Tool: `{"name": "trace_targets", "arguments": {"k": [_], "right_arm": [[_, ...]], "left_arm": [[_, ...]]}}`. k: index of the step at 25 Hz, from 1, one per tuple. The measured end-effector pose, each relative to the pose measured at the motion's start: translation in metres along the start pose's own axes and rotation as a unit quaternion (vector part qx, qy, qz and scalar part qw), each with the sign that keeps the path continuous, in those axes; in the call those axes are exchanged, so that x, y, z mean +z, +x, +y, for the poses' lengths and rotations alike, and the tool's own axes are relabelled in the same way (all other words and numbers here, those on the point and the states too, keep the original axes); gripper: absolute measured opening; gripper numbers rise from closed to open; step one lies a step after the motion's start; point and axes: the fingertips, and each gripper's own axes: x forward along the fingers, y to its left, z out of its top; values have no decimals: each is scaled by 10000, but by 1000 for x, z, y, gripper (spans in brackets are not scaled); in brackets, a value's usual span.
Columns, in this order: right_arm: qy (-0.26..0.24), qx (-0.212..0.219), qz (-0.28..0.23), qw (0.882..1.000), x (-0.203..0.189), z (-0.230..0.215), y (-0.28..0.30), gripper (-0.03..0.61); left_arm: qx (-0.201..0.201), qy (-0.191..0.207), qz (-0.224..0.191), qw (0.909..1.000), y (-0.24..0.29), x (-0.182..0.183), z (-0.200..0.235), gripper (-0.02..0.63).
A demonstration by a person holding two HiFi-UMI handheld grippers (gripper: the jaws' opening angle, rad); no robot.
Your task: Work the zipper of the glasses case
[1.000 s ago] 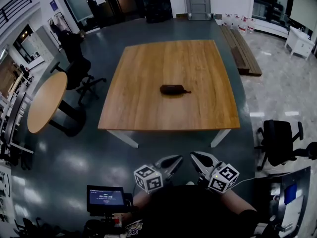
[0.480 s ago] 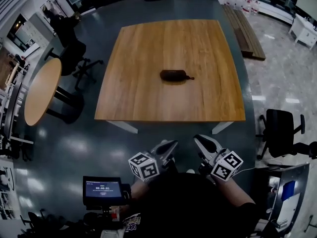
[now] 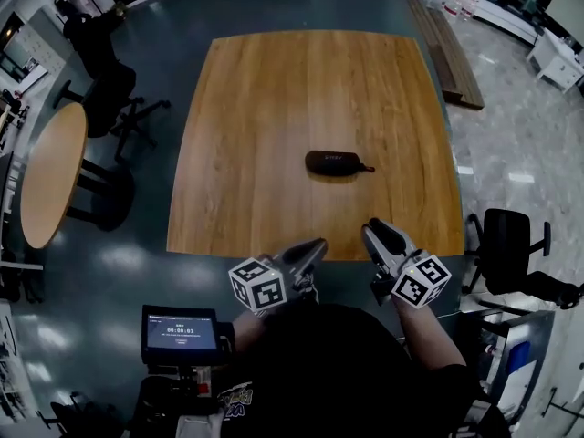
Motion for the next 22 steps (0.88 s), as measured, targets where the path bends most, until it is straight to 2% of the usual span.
{"name": "trace_targets", "arguments": {"k": [3, 5, 7, 9, 11, 12, 13, 15, 18, 20, 22], "right_arm": [[-773, -133, 542, 9954, -8, -32, 50, 134], [-1292, -268, 1056, 9856, -18, -63, 76, 140], [-1430, -354, 1506, 9776, -24, -97, 93, 148], [-1439, -337, 1866, 9712, -25, -126, 112, 216], [-1848, -196, 2352, 9540, -28, -146, 132, 257], [-2215, -75, 2675, 9377, -33, -154, 140, 280], [-2609, 75, 3034, 9164, -40, -161, 146, 306], [-3280, 404, 3764, 8655, -59, -175, 156, 358], [-3809, 912, 4671, 7927, -95, -188, 168, 414], [-3993, 1162, 5008, 7591, -112, -194, 175, 442], [-4078, 1292, 5194, 7398, -123, -204, 180, 446]], "left_arm": [[24, -106, -9, 9999, -8, 25, 31, 2], [42, -193, -48, 9998, -14, 34, 44, 2], [64, -279, -62, 9996, -16, 34, 51, 2], [88, -375, -85, 9992, -18, 34, 57, 2], [126, -436, -147, 9989, -21, 36, 63, 2], [159, -453, -185, 9987, -22, 37, 65, 2], [199, -472, -220, 9984, -24, 38, 67, 2], [282, -520, -273, 9979, -26, 39, 71, 2], [426, -558, -317, 9970, -35, 40, 77, 2], [590, -578, -371, 9959, -41, 37, 78, 2], [827, -633, -499, 9933, -48, 34, 81, 2]]}}
